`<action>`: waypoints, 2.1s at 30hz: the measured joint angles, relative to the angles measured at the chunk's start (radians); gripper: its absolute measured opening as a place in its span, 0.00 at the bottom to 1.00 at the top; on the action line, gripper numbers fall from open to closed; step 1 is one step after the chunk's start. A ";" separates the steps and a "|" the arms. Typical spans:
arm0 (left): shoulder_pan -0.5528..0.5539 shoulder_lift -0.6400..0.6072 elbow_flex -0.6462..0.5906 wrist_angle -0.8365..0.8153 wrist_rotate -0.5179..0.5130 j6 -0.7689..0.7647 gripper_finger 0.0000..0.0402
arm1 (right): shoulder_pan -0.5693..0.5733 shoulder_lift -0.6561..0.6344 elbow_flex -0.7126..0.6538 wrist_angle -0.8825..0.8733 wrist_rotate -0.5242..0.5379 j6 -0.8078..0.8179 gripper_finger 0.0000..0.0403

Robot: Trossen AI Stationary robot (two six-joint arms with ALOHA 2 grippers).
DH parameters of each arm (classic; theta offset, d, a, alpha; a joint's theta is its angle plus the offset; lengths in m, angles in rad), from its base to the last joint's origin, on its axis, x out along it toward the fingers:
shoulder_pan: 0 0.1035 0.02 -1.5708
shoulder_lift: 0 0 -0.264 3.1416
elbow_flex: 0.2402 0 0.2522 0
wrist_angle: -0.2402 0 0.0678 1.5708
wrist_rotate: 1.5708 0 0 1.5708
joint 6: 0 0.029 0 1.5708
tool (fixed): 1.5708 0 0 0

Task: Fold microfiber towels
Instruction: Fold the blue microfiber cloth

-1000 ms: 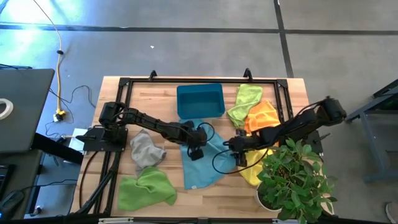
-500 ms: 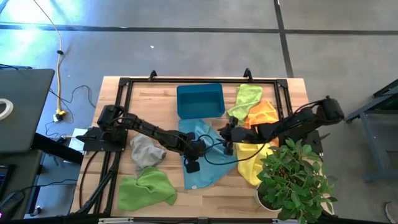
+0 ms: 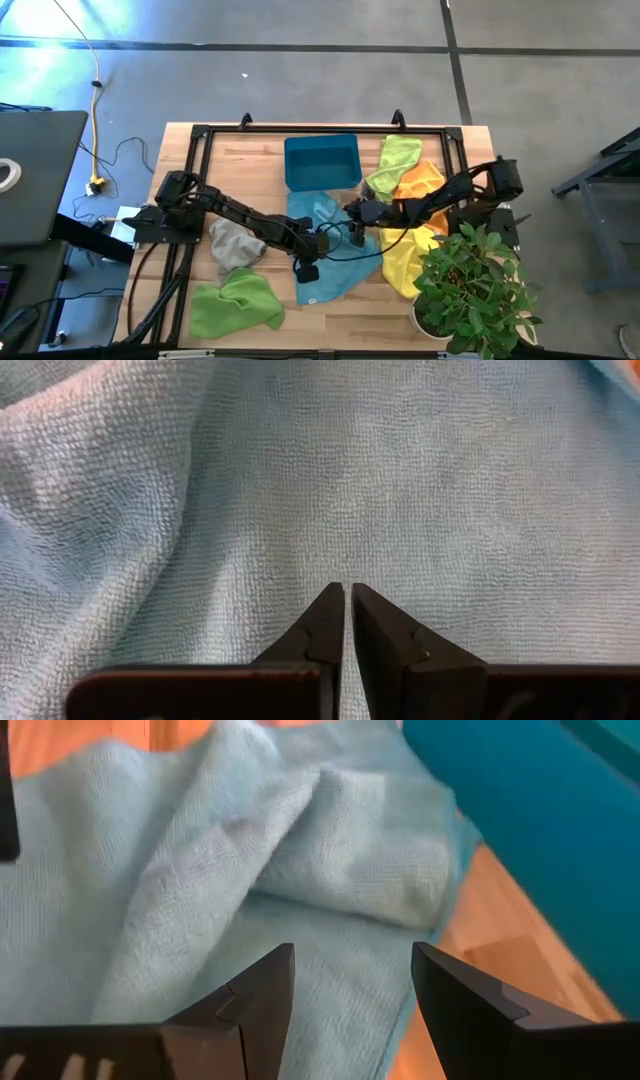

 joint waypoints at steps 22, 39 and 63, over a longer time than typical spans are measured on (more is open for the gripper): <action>-0.057 0.000 0.000 -0.042 0.000 0.000 0.04 | 0.004 0.050 0.004 -0.070 -0.077 0.123 0.49; -0.121 0.000 0.000 -0.077 0.002 -0.011 0.04 | 0.070 -0.150 -0.001 -0.515 -0.077 0.346 0.49; -0.140 0.082 0.007 -0.024 0.152 -0.175 0.04 | 0.111 -0.357 -0.002 -0.595 0.193 0.359 0.49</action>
